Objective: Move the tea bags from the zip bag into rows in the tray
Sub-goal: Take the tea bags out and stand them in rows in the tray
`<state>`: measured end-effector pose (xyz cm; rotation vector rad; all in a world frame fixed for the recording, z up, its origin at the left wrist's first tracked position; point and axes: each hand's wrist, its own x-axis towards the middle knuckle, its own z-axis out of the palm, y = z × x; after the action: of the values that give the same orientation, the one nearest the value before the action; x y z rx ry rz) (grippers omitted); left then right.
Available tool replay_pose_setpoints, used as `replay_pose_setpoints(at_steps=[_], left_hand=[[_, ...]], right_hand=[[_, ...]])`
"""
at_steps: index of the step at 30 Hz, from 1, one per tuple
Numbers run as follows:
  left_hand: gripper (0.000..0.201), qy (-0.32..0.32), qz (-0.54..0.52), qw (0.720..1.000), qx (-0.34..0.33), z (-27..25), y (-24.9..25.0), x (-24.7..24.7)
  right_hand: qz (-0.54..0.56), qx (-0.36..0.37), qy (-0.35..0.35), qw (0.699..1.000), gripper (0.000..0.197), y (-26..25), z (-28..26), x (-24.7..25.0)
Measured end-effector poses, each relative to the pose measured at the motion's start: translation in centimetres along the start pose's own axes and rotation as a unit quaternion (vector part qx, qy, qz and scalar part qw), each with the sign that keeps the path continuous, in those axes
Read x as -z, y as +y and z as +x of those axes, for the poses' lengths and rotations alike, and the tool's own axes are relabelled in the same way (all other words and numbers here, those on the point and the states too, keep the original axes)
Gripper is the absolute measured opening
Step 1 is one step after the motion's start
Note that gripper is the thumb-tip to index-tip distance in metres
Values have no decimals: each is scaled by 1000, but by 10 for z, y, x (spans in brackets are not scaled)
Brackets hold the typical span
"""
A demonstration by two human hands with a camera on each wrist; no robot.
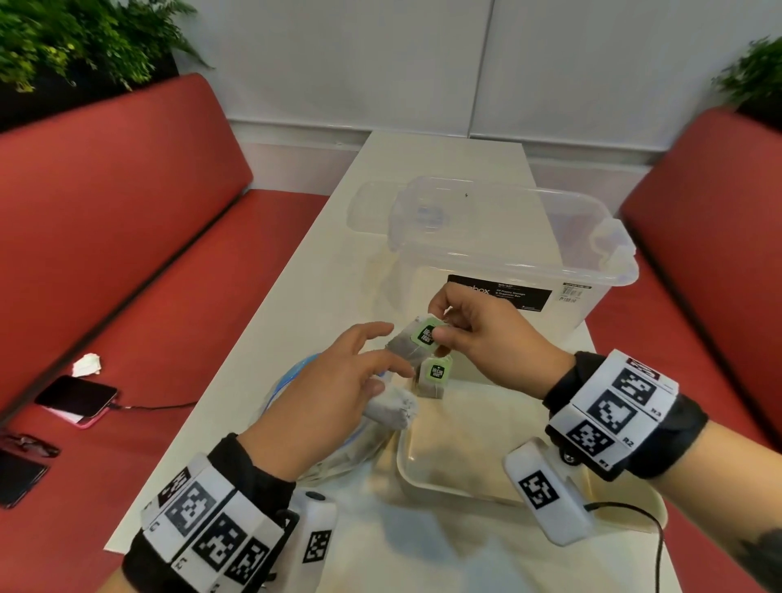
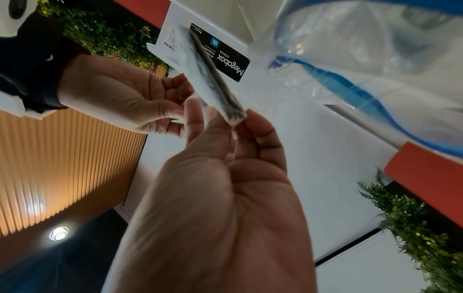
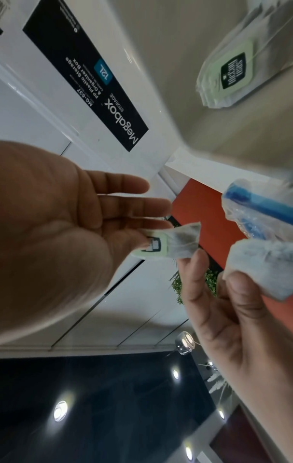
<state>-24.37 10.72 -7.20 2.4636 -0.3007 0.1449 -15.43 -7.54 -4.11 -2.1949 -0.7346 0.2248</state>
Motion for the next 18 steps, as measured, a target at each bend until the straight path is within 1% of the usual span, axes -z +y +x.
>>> replay_pose_setpoints(at_steps=[3, 6, 8, 11, 15, 18], left_hand=[[50, -17, -41, 999, -13, 1, 7, 1], [57, -17, -62, 998, -12, 1, 9, 2], [55, -16, -39, 999, -4, 1, 8, 2], [53, -37, -14, 999, 4, 4, 9, 2], [50, -82, -46, 996, 6, 8, 16, -1], [51, -96, -44, 994, 7, 7, 15, -4]], right_hand=[[-22, -9, -13, 1000, 27, 1, -2, -1], [-20, -12, 2, 1000, 28, 2, -2, 0], [-19, -3, 3, 1000, 26, 3, -2, 1], [-29, 14, -24, 999, 18, 1, -2, 3], [-58, 22, -44, 997, 6, -1, 0, 5], [-93, 18, -65, 993, 4, 0, 3, 7]])
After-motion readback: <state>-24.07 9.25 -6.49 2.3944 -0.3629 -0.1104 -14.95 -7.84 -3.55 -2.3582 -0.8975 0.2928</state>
